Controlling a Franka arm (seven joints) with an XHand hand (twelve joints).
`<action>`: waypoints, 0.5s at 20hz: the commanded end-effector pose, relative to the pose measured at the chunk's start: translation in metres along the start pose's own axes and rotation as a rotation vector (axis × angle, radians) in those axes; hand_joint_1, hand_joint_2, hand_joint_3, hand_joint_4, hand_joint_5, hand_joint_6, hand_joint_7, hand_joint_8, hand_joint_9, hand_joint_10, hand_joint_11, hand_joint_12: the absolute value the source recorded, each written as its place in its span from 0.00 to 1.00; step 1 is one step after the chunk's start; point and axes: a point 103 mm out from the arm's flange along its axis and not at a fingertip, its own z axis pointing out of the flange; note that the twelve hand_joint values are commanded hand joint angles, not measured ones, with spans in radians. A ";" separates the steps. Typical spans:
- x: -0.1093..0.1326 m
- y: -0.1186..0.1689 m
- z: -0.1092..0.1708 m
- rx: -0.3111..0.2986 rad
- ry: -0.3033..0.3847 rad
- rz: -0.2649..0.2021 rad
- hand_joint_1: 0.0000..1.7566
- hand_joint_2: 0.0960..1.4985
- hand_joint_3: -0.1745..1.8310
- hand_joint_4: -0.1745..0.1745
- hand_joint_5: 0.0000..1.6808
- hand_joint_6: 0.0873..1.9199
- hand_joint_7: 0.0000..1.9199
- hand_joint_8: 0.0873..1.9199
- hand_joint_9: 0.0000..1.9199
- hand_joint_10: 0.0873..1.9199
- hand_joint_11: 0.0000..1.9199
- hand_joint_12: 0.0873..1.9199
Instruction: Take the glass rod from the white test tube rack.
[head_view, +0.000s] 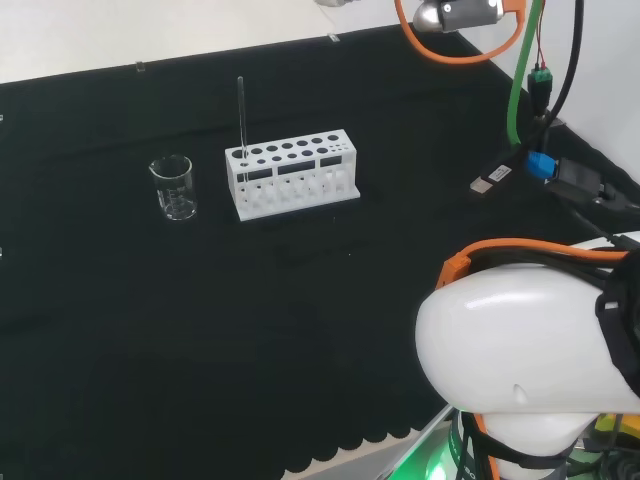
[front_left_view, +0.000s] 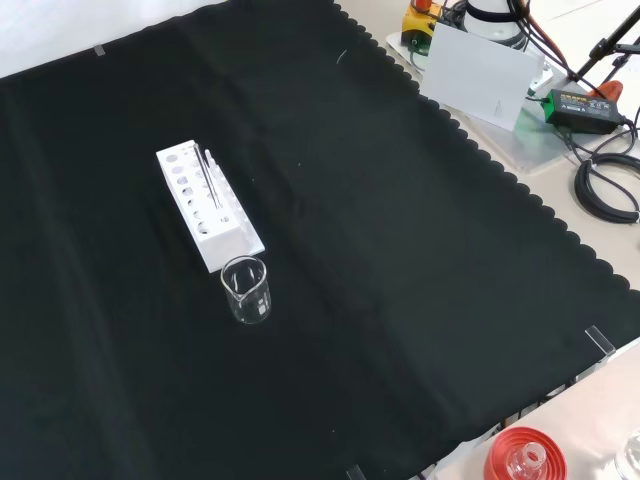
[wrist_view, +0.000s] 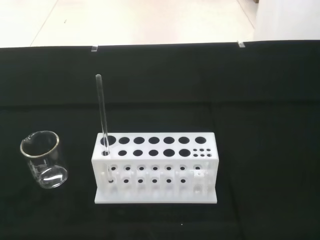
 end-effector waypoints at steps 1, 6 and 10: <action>0.002 0.010 0.000 0.001 -0.010 -0.039 0.22 0.53 0.23 0.63 0.05 0.00 0.03 0.34 0.11 0.47 0.11 0.76; 0.008 0.021 -0.012 -0.006 -0.013 -0.060 0.22 0.53 0.23 0.61 0.07 0.00 0.07 0.38 0.17 0.47 0.16 0.74; 0.003 0.026 -0.006 -0.035 0.027 -0.083 0.23 0.53 0.23 0.61 0.07 0.00 0.09 0.39 0.18 0.47 0.16 0.74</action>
